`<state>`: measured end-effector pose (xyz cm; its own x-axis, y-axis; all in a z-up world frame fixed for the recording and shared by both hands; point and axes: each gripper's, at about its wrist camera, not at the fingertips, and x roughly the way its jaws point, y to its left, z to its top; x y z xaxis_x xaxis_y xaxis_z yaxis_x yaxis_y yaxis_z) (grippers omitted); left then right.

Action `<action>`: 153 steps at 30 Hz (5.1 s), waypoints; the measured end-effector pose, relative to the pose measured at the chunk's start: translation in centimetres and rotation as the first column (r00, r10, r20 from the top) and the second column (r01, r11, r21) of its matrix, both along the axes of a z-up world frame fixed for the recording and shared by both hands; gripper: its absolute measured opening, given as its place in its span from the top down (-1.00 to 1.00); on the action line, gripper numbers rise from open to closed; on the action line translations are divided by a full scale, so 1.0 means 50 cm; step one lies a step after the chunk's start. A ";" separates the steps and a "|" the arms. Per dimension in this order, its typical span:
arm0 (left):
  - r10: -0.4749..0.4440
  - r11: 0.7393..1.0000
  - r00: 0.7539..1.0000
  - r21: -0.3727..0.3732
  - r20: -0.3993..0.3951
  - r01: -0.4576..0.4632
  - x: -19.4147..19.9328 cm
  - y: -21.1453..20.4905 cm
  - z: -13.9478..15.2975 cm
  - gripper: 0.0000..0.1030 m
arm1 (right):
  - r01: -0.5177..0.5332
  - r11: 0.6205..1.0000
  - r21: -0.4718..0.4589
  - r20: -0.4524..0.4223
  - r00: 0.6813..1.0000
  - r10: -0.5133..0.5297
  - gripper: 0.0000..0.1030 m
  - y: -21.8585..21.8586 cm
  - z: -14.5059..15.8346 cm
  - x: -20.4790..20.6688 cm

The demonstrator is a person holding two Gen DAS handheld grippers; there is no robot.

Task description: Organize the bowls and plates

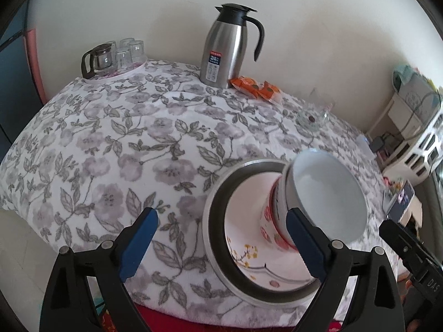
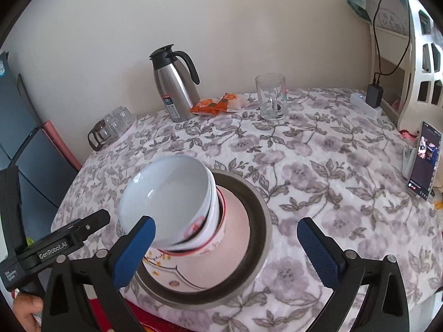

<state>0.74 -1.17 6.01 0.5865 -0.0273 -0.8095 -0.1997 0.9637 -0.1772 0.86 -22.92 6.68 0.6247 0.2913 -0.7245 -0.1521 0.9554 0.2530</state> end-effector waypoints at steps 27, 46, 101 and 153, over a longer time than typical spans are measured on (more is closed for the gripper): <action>-0.011 0.997 0.989 0.078 -0.149 0.023 -0.082 -0.108 -0.049 -0.83 | -0.073 0.990 -0.118 -0.042 0.997 0.068 -1.00 -0.067 -0.058 -0.073; 0.005 0.987 0.989 0.161 -0.149 0.020 -0.102 -0.148 -0.065 -0.83 | -0.095 0.988 -0.121 -0.074 0.993 0.087 -1.00 -0.071 -0.074 -0.073; 0.055 0.986 0.981 0.167 -0.186 -0.024 -0.096 -0.135 -0.083 -0.83 | -0.101 0.987 -0.123 -0.092 0.992 0.090 -1.00 -0.067 -0.090 -0.069; 0.055 0.983 0.982 0.180 -0.180 -0.022 -0.100 -0.132 -0.080 -0.83 | -0.104 0.987 -0.124 -0.099 0.991 0.092 -1.00 -0.065 -0.092 -0.067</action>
